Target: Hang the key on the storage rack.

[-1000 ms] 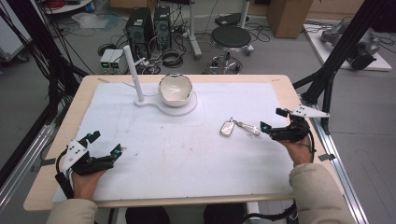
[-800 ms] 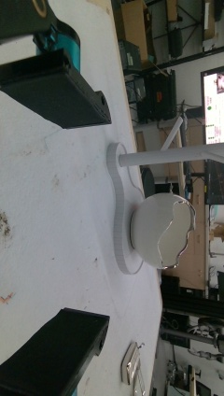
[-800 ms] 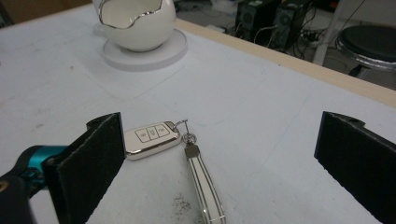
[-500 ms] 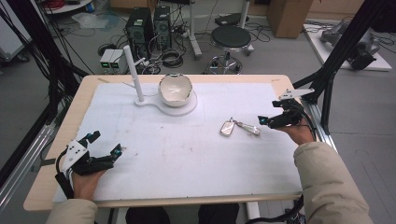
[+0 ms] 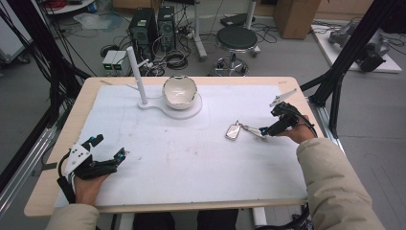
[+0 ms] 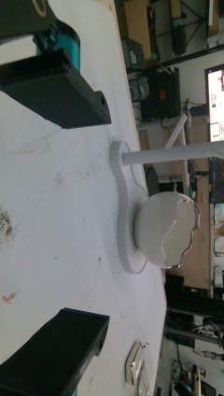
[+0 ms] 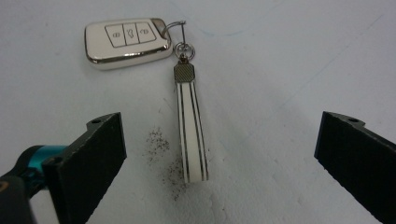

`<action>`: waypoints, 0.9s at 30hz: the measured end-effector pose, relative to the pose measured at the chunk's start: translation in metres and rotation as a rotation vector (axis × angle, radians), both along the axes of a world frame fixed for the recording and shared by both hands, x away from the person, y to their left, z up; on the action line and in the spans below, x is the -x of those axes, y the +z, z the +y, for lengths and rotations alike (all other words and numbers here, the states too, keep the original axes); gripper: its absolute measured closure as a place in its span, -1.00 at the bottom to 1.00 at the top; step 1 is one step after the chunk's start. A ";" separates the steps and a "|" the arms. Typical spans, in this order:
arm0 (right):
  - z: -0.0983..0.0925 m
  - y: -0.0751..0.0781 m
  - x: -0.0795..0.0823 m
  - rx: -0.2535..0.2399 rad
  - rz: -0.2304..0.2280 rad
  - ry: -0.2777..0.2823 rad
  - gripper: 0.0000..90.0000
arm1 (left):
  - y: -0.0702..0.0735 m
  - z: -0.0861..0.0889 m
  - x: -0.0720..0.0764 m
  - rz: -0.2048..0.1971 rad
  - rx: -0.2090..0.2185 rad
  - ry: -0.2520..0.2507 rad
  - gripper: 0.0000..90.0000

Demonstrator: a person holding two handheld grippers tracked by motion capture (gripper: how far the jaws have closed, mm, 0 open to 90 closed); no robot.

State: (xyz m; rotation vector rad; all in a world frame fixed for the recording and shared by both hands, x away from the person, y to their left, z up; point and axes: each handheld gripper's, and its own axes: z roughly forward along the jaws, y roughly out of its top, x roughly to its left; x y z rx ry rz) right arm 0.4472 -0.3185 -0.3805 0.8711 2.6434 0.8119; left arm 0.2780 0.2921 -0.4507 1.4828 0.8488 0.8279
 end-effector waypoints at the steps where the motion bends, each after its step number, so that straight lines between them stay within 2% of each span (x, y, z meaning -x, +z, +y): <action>1: 0.002 -0.001 -0.001 0.015 0.003 0.010 -0.98 | 0.000 0.000 0.000 0.001 0.000 0.000 -0.88; 4: 0.004 -0.003 -0.003 0.031 0.023 0.019 -0.98 | 0.000 0.000 0.000 0.003 0.001 0.000 -0.88; 5: 0.005 -0.005 -0.004 0.046 0.044 0.030 -0.97 | 0.000 0.000 0.000 0.002 -0.001 0.000 -0.88; 9: 0.006 -0.009 -0.006 0.074 0.070 0.031 -0.97 | 0.000 -0.001 0.000 0.002 -0.003 0.000 -0.88; 10: 0.006 -0.013 -0.007 0.092 0.089 0.039 -0.96 | 0.000 -0.001 0.000 0.003 -0.004 0.000 -0.88; 19: 0.010 -0.023 -0.012 0.140 0.126 0.061 -0.83 | 0.000 -0.001 0.000 0.003 -0.004 -0.001 -0.88; 21: 0.011 -0.024 -0.013 0.154 0.144 0.082 -0.64 | 0.000 -0.001 0.000 0.004 -0.003 -0.002 -0.88; 24: 0.011 -0.025 -0.014 0.153 0.146 0.091 -0.61 | 0.000 -0.001 0.000 0.003 -0.004 -0.002 -0.88; 27: 0.009 -0.026 -0.014 0.155 0.180 0.075 -0.39 | 0.000 -0.001 0.000 0.002 -0.003 -0.001 -0.88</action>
